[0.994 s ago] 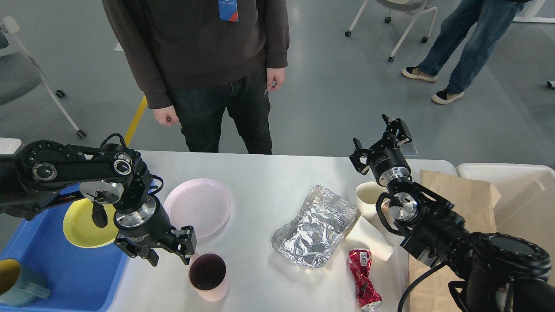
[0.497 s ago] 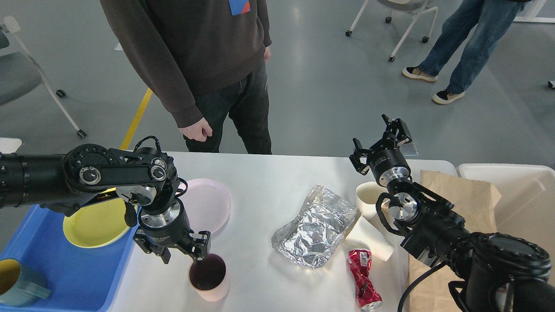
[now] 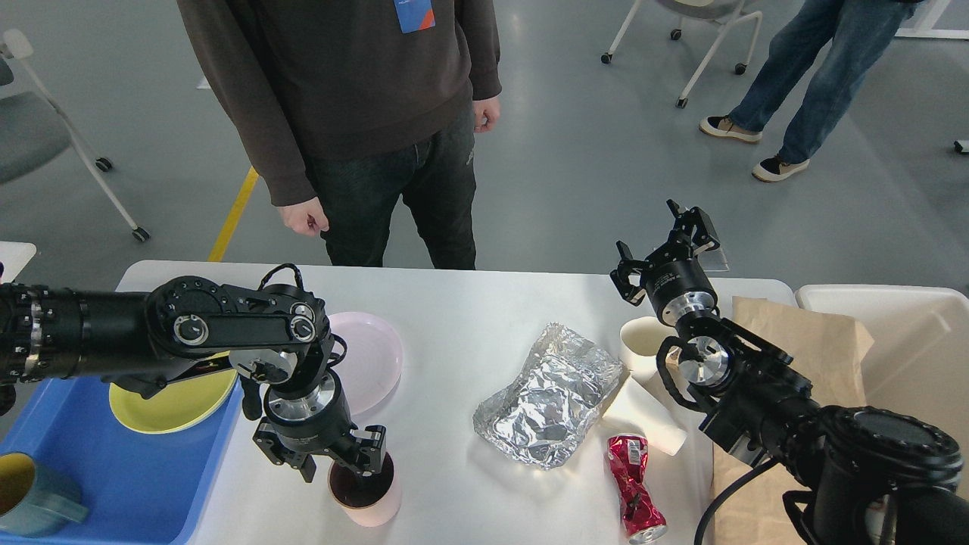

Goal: Tidy desktop
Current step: 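Grasp the pink mug with the left gripper, then carry the pink mug into the blue tray and lower it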

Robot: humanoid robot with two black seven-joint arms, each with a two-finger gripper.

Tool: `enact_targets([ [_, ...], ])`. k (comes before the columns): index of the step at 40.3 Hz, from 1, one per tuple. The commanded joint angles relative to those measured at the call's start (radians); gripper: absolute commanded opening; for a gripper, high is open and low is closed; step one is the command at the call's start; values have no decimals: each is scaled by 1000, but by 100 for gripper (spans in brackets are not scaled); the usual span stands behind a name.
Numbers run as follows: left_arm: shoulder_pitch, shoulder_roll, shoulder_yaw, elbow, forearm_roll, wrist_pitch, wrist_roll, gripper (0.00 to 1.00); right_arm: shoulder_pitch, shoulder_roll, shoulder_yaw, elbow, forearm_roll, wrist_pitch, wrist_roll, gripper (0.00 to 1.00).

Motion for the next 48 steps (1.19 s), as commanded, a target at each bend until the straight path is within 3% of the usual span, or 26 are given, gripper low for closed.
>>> enact_targets([
  [1, 33, -30, 0, 37, 5, 6, 2, 68, 0, 0, 0, 1, 0, 0, 0, 100],
  [12, 42, -38, 1, 55, 5, 1, 6, 54, 0, 0, 0, 1, 0, 0, 0, 100],
  [18, 42, -32, 1, 67, 2, -11, 14, 28, 0, 0, 0, 1, 0, 0, 0, 100],
  [28, 41, -23, 1, 69, -16, -31, 51, 1, 0, 0, 0, 1, 0, 0, 0, 100],
  [41, 33, 2, 0, 64, -22, -42, 55, 0, 0, 0, 0, -1, 0, 0, 0, 100],
  [48, 5, 71, -8, 52, -67, -117, 63, 0, 0, 0, 0, -1, 0, 0, 0, 100],
])
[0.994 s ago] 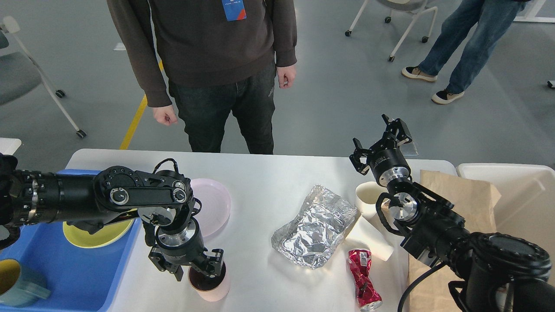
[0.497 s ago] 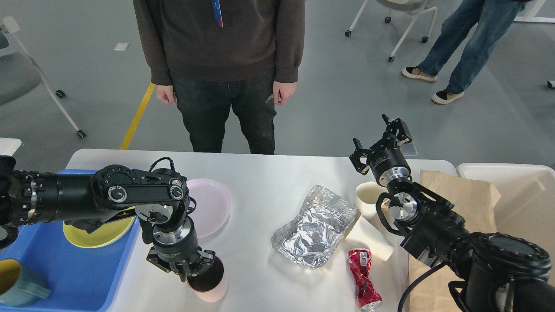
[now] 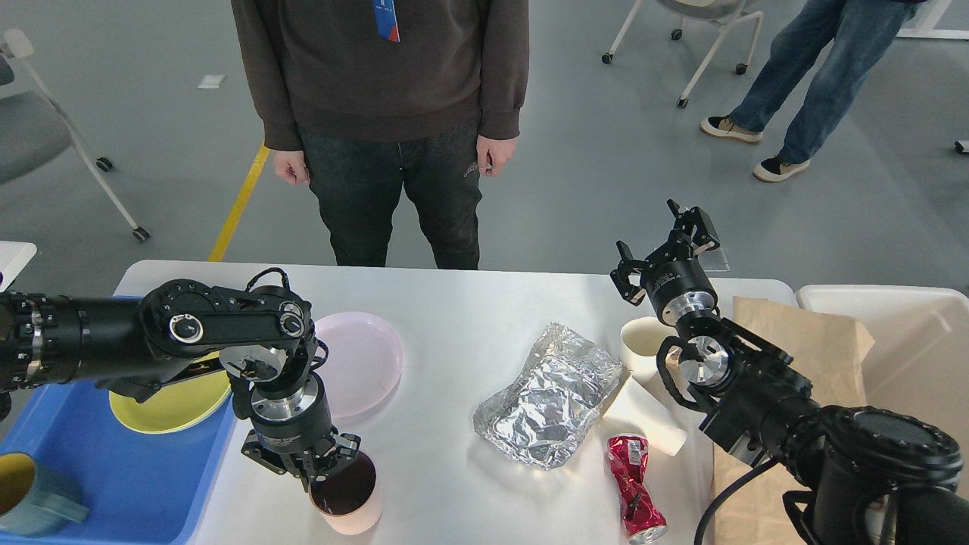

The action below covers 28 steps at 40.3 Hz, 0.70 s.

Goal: Tidy desktop
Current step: 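Carry the pink mug into the blue tray and lower it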

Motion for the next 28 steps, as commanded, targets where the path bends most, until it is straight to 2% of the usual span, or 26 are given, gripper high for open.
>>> enact_targets([
  [1, -31, 57, -6, -12, -36, -55, 5, 0, 0, 0, 0, 0, 0, 0, 0, 100],
  [9, -138, 189, 6, -100, -84, -89, 5, 0, 0, 0, 0, 0, 0, 0, 0, 100],
  [13, -211, 298, 53, -179, -119, -88, 5, 0, -2, 0, 0, 0, 0, 0, 0, 100],
  [18, -267, 376, 136, -198, -164, -86, -4, 0, 0, 0, 0, 0, 0, 0, 0, 100],
  [23, -289, 442, 221, -198, -167, -81, -38, 0, 0, 0, 0, 2, 0, 0, 0, 100],
  [28, -306, 496, 297, -190, -165, -75, -93, 0, 0, 0, 0, 0, 0, 0, 0, 100],
])
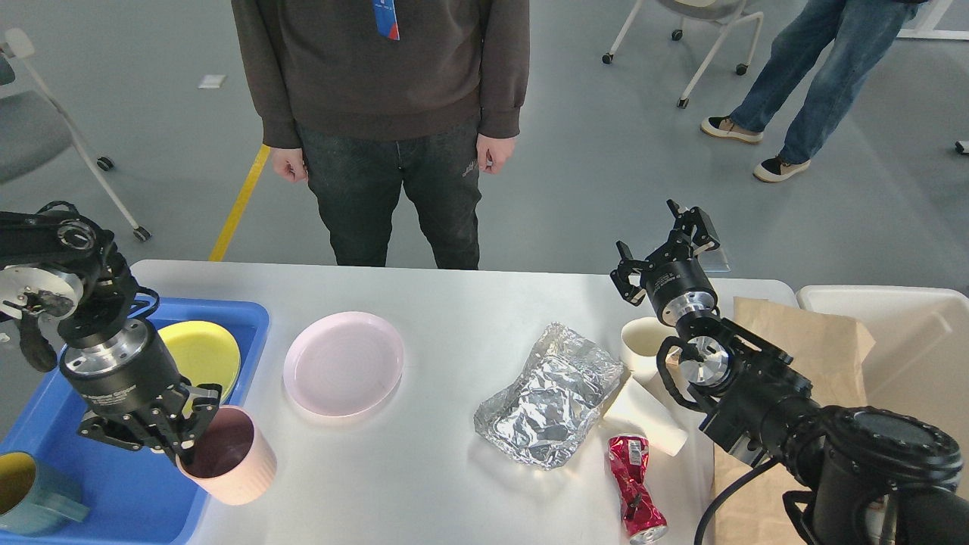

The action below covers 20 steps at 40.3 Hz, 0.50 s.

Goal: Tidy desktop
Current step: 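Carry the pink mug into the blue tray and lower it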

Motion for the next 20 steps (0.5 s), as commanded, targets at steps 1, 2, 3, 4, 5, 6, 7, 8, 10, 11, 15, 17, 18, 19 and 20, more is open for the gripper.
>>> enact_targets([
  [1, -12, 52, 73, 11, 0, 8, -54, 0, 0, 0, 0, -1, 0, 0, 0, 100],
  [2, -12, 57, 78, 14, 2, 8, -59, 0, 0, 0, 0, 1, 0, 0, 0, 100],
  [3, -7, 65, 81, 18, 2, 14, -62, 0, 0, 0, 0, -1, 0, 0, 0, 100],
  [4, -6, 71, 82, 20, 3, 19, -63, 0, 0, 0, 0, -1, 0, 0, 0, 100],
  [5, -1, 78, 82, 20, 3, 23, -63, 0, 0, 0, 0, -1, 0, 0, 0, 100],
  [6, 5, 97, 82, 20, 8, 34, -65, 0, 0, 0, 0, -1, 0, 0, 0, 100],
  [7, 11, 107, 82, 21, 9, 40, -63, 0, 0, 0, 0, -1, 0, 0, 0, 100],
  [8, 20, 120, 82, 21, 11, 43, -65, 0, 0, 0, 0, 1, 0, 0, 0, 100],
  [10, 37, 140, 82, 25, 14, 46, -65, 0, 0, 0, 0, 1, 0, 0, 0, 100],
  [11, 45, 147, 82, 28, 16, 46, -65, 0, 0, 0, 0, -1, 0, 0, 0, 100],
  [15, 74, 167, 82, 57, 16, 46, -65, 0, 0, 0, 0, 1, 0, 0, 0, 100],
  [17, 86, 175, 82, 64, 16, 46, -65, 0, 0, 0, 0, 1, 0, 0, 0, 100],
  [18, 97, 187, 81, 69, 16, 45, -65, 0, 0, 0, 0, -1, 0, 0, 0, 100],
  [19, 102, 196, 81, 71, 16, 45, -65, 0, 0, 0, 0, 1, 0, 0, 0, 100],
  [20, 106, 203, 81, 74, 17, 45, -65, 0, 0, -1, 0, -1, 0, 0, 0, 100],
])
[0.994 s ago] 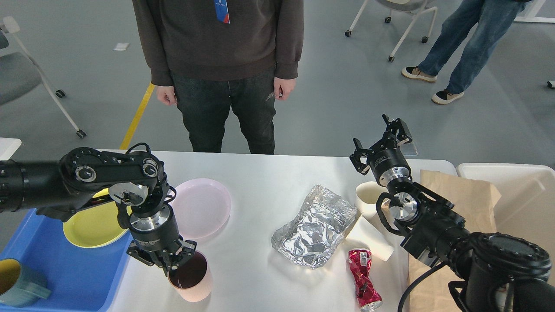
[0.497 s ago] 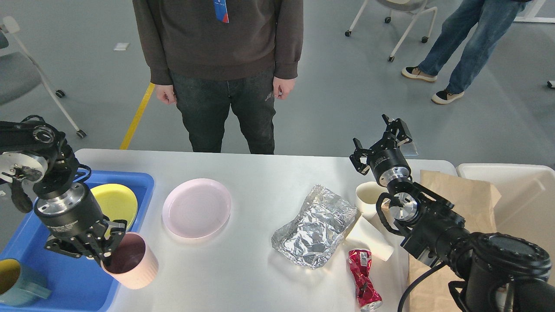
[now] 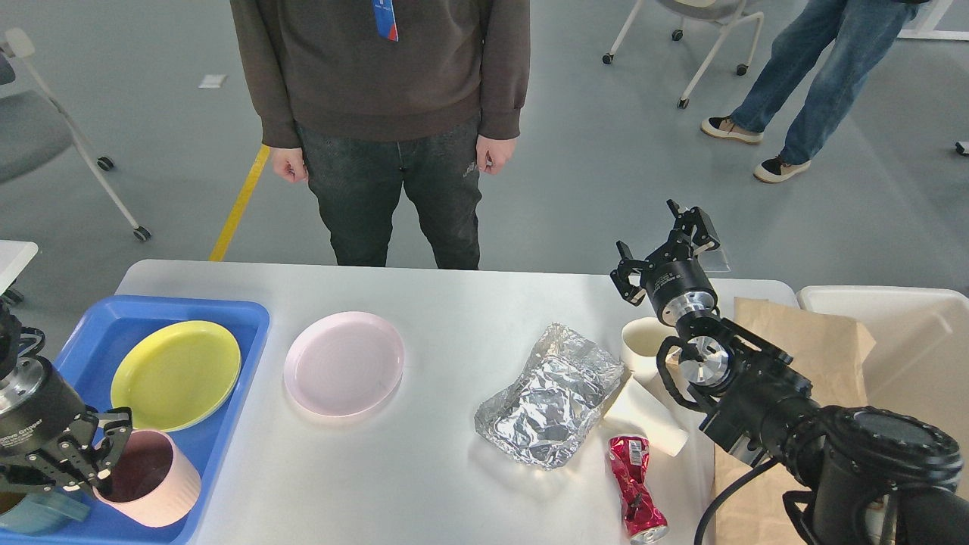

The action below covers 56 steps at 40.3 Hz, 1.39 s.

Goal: Tidy desktop
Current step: 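Carry the pink mug into the blue tray and lower it, then open the left gripper and release the pink mug in the tray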

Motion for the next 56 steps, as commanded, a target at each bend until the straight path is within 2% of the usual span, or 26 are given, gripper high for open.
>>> enact_targets([
  [1, 34, 40, -3, 21, 2, -1, 0, 0, 0, 0, 0, 1, 0, 0, 0, 100],
  [10, 65, 48, -28, 135, 6, -7, 0, 0, 0, 0, 0, 1, 0, 0, 0, 100],
  [18, 125, 43, -74, 189, 6, -6, 0, 0, 0, 0, 0, -1, 0, 0, 0, 100],
  [33, 373, 25, -333, 265, 60, 2, 6, 0, 0, 0, 0, -1, 0, 0, 0, 100],
  [56, 427, -38, -371, 359, 74, 3, 4, 0, 0, 0, 0, 1, 0, 0, 0, 100],
])
